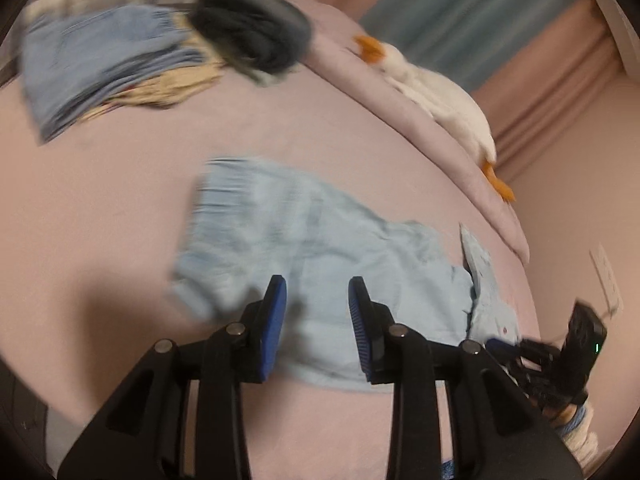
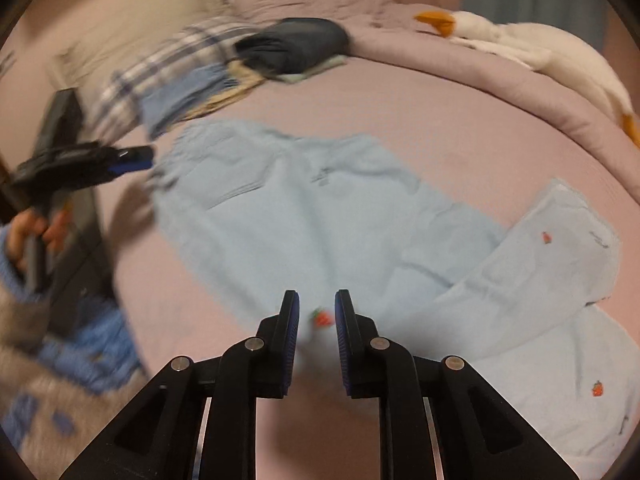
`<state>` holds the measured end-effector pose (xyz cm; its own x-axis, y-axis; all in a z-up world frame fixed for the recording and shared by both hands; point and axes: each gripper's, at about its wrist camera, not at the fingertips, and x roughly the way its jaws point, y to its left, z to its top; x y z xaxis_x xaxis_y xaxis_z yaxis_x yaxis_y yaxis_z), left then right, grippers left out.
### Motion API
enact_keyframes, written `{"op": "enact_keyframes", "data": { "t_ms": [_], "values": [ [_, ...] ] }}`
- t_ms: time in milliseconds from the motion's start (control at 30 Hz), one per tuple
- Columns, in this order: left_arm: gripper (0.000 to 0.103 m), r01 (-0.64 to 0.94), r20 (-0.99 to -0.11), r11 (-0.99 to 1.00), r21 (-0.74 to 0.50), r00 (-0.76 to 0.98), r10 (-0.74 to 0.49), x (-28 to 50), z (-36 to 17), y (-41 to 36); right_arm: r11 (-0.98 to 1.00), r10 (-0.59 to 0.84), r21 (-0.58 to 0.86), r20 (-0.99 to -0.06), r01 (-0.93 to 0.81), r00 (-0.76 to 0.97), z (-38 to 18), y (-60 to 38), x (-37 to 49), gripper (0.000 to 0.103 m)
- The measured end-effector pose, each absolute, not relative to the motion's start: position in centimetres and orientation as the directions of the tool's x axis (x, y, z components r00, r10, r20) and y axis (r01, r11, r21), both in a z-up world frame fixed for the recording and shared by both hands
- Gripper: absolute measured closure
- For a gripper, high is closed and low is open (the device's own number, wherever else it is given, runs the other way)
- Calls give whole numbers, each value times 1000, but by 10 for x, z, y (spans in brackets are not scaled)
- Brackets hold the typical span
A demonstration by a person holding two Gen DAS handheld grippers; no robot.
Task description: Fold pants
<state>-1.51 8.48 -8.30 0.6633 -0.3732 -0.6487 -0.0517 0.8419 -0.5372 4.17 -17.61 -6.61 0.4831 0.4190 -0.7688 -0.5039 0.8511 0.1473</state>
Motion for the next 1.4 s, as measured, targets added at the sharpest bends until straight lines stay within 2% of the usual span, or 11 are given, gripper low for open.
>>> {"op": "enact_keyframes", "data": {
  "t_ms": [200, 367, 633, 767, 1000, 1167, 1300, 1367, 1400],
  "values": [
    [72, 71, -717, 895, -441, 571, -399, 25, -99, 21, 888, 347, 118, -805, -444, 481, -87, -163, 60, 86],
    [72, 116, -776, 923, -367, 509, -372, 17, -128, 2, 874, 294, 55, -851, -483, 435, -110, -160, 38, 86],
    [71, 115, -771, 914, -389, 503, -391, -1, -135, 8, 875, 298, 72, -859, -480, 416, -104, -166, 27, 86],
    [70, 110, -785, 930, -352, 506, -357, 0, -125, 2, 873, 299, 69, -858, -483, 417, -96, -166, 30, 86],
    [67, 199, -759, 920, -336, 521, -390, 17, -110, -35, 876, 316, 97, -855, -472, 411, -107, -165, 32, 85],
    [66, 215, -811, 929, -302, 454, -369, 26, -134, -51, 864, 393, 198, -840, -462, 375, -101, -183, 33, 85],
    [65, 217, -811, 928, -304, 452, -372, 19, -132, -51, 855, 484, 328, -783, -402, 391, -86, -216, 37, 85],
    [65, 210, -811, 929, -306, 452, -370, 20, -130, -51, 856, 506, 373, -747, -357, 431, -76, -237, 44, 78],
    [65, 208, -812, 929, -305, 453, -368, 21, -129, -51, 863, 502, 388, -732, -323, 461, -72, -249, 47, 68]
  ]
}}
